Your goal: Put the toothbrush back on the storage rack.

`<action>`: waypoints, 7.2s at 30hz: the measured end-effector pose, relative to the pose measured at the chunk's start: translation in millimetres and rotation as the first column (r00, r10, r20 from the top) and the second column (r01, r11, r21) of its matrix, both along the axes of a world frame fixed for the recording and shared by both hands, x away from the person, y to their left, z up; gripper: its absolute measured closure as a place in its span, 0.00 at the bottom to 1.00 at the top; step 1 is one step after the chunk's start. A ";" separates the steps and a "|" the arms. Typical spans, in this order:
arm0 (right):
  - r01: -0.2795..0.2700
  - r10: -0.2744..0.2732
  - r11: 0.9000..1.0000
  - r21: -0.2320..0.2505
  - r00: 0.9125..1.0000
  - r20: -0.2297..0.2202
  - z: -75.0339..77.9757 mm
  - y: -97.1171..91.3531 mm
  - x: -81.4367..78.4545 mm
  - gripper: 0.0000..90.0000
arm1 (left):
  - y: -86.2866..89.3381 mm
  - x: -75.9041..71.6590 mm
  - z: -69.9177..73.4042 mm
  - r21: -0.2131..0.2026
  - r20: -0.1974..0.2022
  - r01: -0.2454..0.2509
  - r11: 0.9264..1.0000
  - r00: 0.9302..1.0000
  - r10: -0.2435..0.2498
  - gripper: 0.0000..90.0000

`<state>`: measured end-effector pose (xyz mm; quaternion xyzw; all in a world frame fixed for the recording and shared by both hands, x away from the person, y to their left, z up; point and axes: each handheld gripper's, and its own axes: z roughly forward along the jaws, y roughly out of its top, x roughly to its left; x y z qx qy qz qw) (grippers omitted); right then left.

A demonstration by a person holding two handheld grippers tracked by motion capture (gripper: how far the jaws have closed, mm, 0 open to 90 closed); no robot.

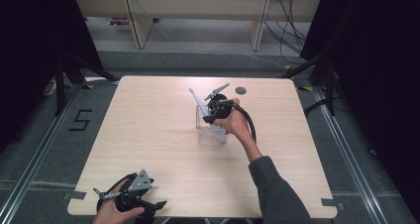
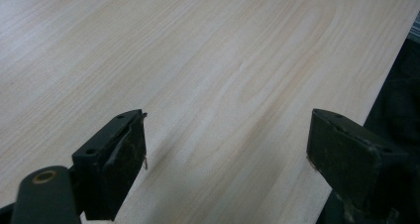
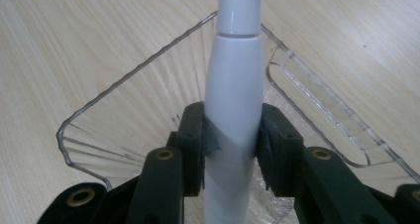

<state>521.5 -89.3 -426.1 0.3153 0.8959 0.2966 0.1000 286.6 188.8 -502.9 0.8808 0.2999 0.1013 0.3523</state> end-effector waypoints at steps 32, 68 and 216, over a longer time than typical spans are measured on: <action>0.023 -0.035 0.983 0.182 0.997 0.064 26.0 -40.0 -27.3 0.48 | 0.2 0.2 -0.1 0.004 0.000 -0.004 1.000 1.000 0.004 0.16; 0.044 -0.074 0.966 0.254 0.992 0.107 35.4 -64.3 -49.3 0.39 | -0.4 0.7 -1.3 0.010 -0.003 0.001 1.000 1.000 -0.001 0.16; 0.169 -0.196 0.957 0.236 0.975 0.099 -53.7 -172.3 -203.4 0.19 | -0.6 -0.4 0.4 0.008 0.005 0.009 1.000 1.000 -0.009 0.16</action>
